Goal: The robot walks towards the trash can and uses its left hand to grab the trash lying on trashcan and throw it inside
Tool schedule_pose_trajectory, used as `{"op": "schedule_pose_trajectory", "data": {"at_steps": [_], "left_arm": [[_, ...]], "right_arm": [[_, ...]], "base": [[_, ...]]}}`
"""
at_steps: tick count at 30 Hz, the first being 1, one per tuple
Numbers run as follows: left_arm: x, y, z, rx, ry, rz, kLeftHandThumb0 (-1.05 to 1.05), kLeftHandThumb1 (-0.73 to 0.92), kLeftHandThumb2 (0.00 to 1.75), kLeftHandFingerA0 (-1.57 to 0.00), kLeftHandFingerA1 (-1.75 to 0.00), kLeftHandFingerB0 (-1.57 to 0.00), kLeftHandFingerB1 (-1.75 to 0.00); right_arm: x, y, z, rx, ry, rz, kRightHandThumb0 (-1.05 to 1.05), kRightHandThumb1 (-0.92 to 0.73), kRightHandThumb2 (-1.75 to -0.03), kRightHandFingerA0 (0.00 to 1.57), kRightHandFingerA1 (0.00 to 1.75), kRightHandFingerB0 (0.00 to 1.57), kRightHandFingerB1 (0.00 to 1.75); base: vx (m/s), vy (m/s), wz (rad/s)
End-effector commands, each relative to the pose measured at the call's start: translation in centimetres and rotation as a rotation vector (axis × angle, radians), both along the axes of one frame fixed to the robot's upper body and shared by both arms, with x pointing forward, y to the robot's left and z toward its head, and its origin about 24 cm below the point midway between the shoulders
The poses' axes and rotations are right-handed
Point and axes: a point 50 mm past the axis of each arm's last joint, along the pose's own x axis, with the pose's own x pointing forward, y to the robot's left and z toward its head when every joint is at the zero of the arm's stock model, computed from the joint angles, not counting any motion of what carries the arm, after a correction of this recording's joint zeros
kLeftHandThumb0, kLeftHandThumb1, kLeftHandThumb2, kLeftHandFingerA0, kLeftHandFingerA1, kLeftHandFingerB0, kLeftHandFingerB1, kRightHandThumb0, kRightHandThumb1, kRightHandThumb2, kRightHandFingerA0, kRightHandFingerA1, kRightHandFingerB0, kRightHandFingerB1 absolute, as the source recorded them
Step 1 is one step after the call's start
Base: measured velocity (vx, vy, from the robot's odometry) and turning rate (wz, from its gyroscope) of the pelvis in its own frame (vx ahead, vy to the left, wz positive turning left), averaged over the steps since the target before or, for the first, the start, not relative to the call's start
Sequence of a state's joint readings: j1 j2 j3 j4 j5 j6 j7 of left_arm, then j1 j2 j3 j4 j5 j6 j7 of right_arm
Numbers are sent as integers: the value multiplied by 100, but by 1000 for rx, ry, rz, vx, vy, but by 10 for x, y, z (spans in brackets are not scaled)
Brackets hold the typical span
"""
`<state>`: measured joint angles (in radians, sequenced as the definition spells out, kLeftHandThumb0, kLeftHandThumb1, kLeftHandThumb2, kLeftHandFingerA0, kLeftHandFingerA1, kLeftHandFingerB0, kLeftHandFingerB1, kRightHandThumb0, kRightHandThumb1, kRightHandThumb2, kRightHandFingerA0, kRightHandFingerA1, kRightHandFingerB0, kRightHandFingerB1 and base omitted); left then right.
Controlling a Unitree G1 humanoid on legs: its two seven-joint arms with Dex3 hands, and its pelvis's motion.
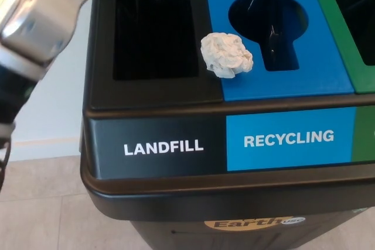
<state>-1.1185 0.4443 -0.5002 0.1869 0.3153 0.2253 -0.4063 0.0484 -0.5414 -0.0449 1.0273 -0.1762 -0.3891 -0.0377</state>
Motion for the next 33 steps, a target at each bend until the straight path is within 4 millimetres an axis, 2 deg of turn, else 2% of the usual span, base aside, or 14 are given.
{"op": "schedule_pose_trajectory", "data": {"at_steps": [1, 5, 6, 14, 17, 18, 21, 25, 26, 28, 29, 30, 31, 33], "left_arm": [[7, -10, 3, 127, 119, 33, -92, 54, 56, -2, -44, -9, -32], [9, -13, 3, 167, 180, 39, -94, 53, 57, -2, -41, -4, -33], [10, -14, 2, 193, 199, 44, -71, 34, 89, -2, -31, 0, -23], [12, -14, -6, 267, 403, 70, -102, 38, 74, 0, -30, 0, -18], [11, -13, -11, 297, 451, 59, -99, 48, 70, 0, -34, 0, -19], [10, -13, -17, 327, 494, 57, -74, 39, 90, 0, -26, 0, -9], [10, -13, -26, 327, 574, 52, -93, 41, 69, 0, -20, 0, -14], [12, -14, -38, 292, 613, 55, -92, 41, 69, 0, -20, 0, -18], [13, -15, -46, 268, 602, 60, -71, 37, 86, -12, -56, 0, -16], [13, -16, -53, 225, 605, 52, -72, 39, 84, -13, -53, -4, -16], [12, -17, -56, 212, 609, 48, -85, 45, 55, -18, -55, -2, -29], [12, -18, -58, 203, 612, 46, -85, 45, 55, -18, -55, -2, -29], [12, -20, -65, 208, 618, 43, -75, 37, 82, -22, -58, -6, -16], [12, -22, -76, 215, 627, 40, -75, 37, 82, -22, -58, -6, -16]], "right_arm": [[3, 2, 1, -21, -25, 16, -59, -56, -56, 26, 43, 32, 33], [3, 3, 2, -10, -39, 19, -59, -55, -56, 24, 45, 32, 35], [4, 3, 2, -11, -42, 23, -59, -55, -56, 25, 45, 32, 35], [6, 3, 5, -19, -55, 40, -56, -56, -57, 26, 43, 32, 34], [8, 3, 5, -25, -52, 43, -55, -57, -58, 27, 44, 31, 33], [9, 3, 5, -32, -53, 48, -55, -56, -57, 27, 43, 32, 34], [9, 4, 5, -33, -55, 54, -56, -57, -58, 26, 44, 31, 34], [10, 6, 5, -42, -58, 64, -57, -57, -57, 26, 45, 32, 34], [11, 7, 5, -40, -63, 67, -57, -56, -56, 26, 46, 33, 34], [12, 9, 4, -43, -59, 74, -58, -56, -56, 26, 45, 33, 34], [12, 9, 3, -47, -56, 78, -58, -57, -56, 26, 45, 33, 34], [12, 10, 3, -50, -55, 81, -58, -57, -56, 26, 45, 33, 34], [12, 11, 3, -51, -52, 87, -60, -57, -57, 26, 44, 32, 34], [12, 12, 2, -53, -48, 94, -60, -57, -57, 26, 44, 32, 34]], "base": [[0, 0, 0], [0, 0, 0], [0, 0, 0], [0, 0, 0], [0, 0, 0], [0, 0, 0], [0, 0, 0], [0, 0, 0], [0, 0, 0], [0, 0, 0], [0, 0, 0], [0, 0, 0], [0, 0, 0], [0, 0, 0]]}}
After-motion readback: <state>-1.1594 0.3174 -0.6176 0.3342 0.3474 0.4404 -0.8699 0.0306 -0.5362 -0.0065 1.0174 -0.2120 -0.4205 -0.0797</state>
